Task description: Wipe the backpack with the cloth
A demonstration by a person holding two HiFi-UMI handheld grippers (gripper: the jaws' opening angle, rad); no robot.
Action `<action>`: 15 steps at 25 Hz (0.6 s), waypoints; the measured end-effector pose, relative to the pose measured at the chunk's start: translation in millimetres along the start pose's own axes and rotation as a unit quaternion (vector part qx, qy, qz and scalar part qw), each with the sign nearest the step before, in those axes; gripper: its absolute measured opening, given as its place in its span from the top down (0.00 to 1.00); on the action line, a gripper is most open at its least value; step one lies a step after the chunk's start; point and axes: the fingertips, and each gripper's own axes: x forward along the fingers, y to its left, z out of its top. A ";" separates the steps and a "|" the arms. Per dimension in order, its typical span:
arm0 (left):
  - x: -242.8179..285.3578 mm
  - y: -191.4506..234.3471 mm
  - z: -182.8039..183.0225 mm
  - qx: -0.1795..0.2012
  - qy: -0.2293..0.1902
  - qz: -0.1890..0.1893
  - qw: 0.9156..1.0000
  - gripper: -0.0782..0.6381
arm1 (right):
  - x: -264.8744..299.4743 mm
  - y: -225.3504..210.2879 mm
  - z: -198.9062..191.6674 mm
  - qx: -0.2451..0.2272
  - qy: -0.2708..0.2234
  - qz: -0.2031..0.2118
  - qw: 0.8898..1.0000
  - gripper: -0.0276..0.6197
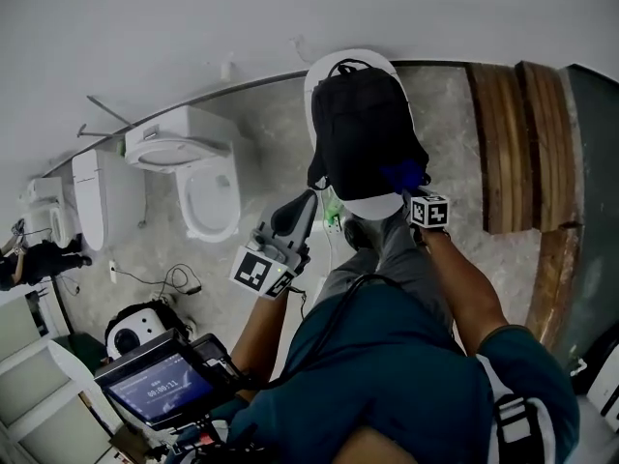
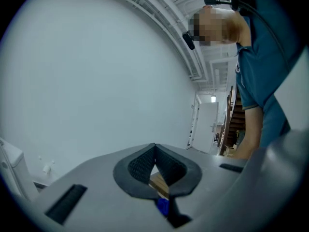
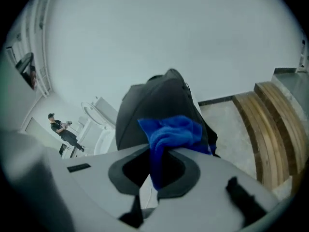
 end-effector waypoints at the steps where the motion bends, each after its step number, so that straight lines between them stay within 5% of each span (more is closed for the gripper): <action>1: -0.4 -1.6 4.9 0.003 -0.006 -0.002 1.000 0.89 | -9.8 7.7 15.0 -0.009 -0.025 0.006 1.000 0.92; 7: -12.9 -12.2 33.8 0.018 -0.044 -0.009 0.999 0.89 | -103.6 66.7 114.1 -0.071 -0.188 0.027 0.979 0.92; 15: -37.4 -24.6 74.4 0.041 -0.086 0.000 0.995 0.89 | -271.7 176.3 214.5 -0.194 -0.387 0.052 0.900 0.92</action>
